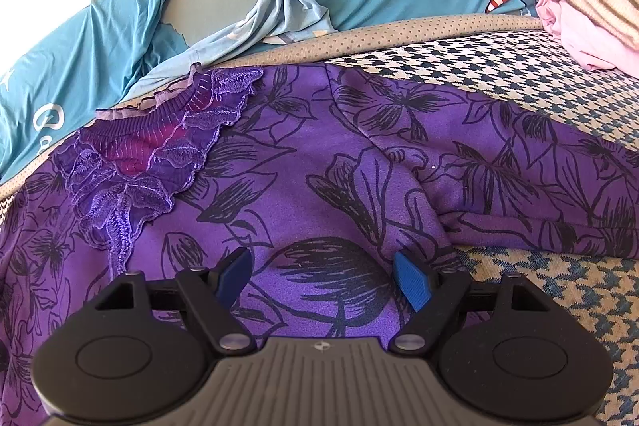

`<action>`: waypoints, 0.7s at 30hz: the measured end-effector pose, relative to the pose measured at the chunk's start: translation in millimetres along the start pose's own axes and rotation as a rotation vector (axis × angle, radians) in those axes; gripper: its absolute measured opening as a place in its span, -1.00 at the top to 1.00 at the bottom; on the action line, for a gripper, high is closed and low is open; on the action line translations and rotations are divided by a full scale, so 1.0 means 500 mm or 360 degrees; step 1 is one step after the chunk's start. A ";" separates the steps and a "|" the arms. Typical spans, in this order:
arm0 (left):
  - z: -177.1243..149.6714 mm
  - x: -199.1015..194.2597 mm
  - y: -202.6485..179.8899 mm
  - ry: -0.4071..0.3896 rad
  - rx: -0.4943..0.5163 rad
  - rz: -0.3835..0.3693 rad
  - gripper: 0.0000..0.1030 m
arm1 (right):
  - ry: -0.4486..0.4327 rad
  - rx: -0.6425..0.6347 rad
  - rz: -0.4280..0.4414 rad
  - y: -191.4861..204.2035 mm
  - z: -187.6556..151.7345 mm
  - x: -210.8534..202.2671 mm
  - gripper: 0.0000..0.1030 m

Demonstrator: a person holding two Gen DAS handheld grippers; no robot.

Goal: Fold clothes
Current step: 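Pinch the purple sleeve with the left gripper and lift it, then pull the held sleeve with the left gripper across the bed, spreading the blouse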

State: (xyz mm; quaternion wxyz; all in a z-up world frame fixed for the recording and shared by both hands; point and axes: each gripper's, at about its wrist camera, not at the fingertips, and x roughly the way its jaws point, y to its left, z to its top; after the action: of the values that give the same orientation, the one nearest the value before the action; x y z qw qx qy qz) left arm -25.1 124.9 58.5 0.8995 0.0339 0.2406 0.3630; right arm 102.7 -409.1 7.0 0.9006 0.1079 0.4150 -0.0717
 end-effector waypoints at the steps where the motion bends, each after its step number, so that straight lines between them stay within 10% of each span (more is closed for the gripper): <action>1: 0.003 -0.004 -0.004 -0.0040 0.0026 0.0022 0.91 | 0.0001 -0.0002 -0.0002 0.001 0.000 0.001 -0.52; 11: 0.050 0.086 -0.045 -0.0036 0.0103 0.0125 0.91 | -0.0017 -0.0031 -0.0003 0.007 -0.003 -0.004 -0.58; 16: 0.012 0.152 -0.028 0.0316 0.0019 0.0186 0.76 | -0.0062 -0.0037 0.0033 0.017 0.003 -0.014 -0.57; 21: -0.029 0.194 0.049 0.0616 -0.0307 0.0192 -0.02 | -0.0138 -0.0135 0.0099 0.048 0.000 -0.033 -0.57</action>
State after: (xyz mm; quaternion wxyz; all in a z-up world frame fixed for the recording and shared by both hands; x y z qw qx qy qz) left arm 12.7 206.0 12.0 0.8123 -0.1081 0.3705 0.4373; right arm 97.4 -385.0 22.9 0.9233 0.0793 0.3746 -0.0307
